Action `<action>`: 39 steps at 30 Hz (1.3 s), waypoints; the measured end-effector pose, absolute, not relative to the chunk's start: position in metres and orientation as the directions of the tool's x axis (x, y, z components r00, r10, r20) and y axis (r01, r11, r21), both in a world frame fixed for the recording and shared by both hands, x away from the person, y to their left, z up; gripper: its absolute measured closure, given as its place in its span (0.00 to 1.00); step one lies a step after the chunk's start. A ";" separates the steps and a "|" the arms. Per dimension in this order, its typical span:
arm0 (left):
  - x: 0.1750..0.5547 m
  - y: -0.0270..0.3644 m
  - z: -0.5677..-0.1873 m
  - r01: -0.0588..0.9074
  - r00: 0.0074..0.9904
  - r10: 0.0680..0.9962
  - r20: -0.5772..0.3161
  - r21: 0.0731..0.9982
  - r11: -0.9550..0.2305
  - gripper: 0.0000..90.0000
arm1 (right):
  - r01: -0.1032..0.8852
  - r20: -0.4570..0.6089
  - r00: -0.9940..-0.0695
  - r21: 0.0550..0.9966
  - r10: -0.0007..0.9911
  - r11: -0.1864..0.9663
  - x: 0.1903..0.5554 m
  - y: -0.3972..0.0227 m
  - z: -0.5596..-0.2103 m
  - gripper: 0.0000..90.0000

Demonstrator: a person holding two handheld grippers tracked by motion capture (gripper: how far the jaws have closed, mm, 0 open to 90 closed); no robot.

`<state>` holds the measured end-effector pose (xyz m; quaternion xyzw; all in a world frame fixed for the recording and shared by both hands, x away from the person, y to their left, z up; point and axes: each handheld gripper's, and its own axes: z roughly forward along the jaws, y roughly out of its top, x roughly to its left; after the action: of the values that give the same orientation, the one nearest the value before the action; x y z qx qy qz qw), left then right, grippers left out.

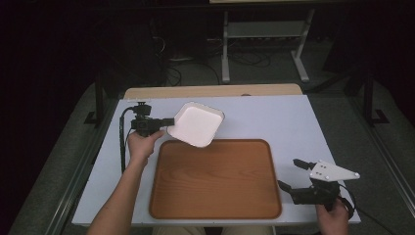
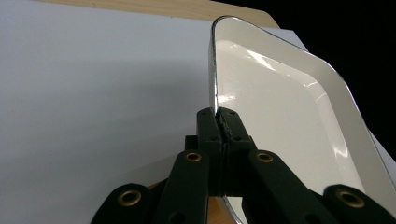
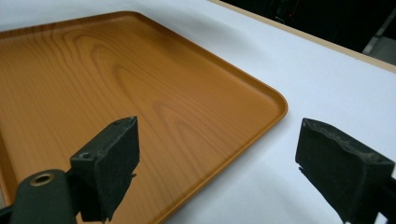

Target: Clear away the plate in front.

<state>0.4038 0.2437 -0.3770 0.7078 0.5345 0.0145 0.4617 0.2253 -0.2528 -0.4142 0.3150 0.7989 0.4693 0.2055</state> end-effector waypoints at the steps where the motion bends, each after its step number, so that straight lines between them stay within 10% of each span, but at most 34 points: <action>1: 0.402 0.243 -0.376 0.742 0.430 0.768 -0.474 0.670 -0.002 0.99 | 0.309 -0.036 -0.718 0.878 0.695 0.365 0.225 -0.252 -0.414 0.14; 39: 0.348 0.233 -0.411 0.781 0.443 0.752 -0.489 0.622 -0.055 0.99 | 0.318 -0.052 -0.710 0.866 0.703 0.385 0.225 -0.252 -0.413 0.14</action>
<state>0.3479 0.2326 -0.4106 0.7262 0.5276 -0.0165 0.4405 0.2250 -0.2522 -0.4130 0.3169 0.8049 0.4549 0.2114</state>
